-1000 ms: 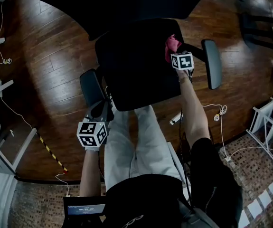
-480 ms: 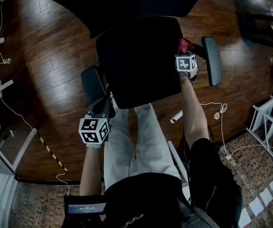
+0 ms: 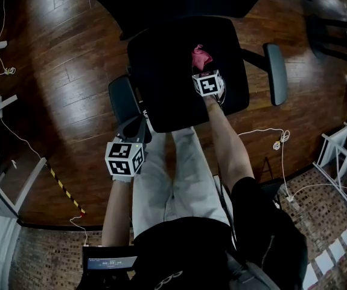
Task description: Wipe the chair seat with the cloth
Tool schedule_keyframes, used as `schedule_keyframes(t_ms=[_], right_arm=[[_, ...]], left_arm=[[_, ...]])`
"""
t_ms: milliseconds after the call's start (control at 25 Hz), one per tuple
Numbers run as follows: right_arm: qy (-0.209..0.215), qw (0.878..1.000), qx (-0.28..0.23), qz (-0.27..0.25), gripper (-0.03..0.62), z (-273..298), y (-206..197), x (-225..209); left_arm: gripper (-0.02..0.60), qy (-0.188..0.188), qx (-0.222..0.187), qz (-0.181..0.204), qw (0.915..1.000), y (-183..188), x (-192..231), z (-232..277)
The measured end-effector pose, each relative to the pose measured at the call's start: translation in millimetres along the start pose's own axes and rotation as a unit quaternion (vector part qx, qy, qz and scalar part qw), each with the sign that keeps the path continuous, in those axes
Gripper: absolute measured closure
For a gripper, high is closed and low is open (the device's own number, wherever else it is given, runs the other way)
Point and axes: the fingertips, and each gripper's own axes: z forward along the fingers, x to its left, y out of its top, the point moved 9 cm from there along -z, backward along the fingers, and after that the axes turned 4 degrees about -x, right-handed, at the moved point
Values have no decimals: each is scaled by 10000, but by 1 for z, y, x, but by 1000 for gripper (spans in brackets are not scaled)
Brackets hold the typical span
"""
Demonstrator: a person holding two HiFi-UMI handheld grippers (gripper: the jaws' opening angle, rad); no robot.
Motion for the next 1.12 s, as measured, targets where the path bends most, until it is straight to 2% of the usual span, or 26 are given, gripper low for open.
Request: schedule_keyframes(t_ms=[200,440,560,760,800,880,1000,1120], right_arm=[[743,9967,-233,-208,528,8,12,74],[1683,9841,-414,-391,528,8,18,144],[2299,9713,-451,-413,528,3,19,171],[3505,9352,-232,-437,528,1,13,206],[3591,9319,-207,-478,528,1,11,207],[3534,9340,-247,-456,528,2,7,198],[3257,9448,-266,-231,526,4,3,170],[2809,9593,-206,-203,526,4,-3,133]], left_arm=[[588,-4,-21,4,10000,0,0,0],[588,0,10,1,10000,1,0,2],[588,2,5,9,10000,0,0,1],[588,25,-1,31,10000,0,2,1],[588,29,3,32,10000,0,2,1],[588,28,10,26,10000,0,2,1],[588,48,1,43,10000,0,1,0],[588,95,-19,68,9999,0,0,1]])
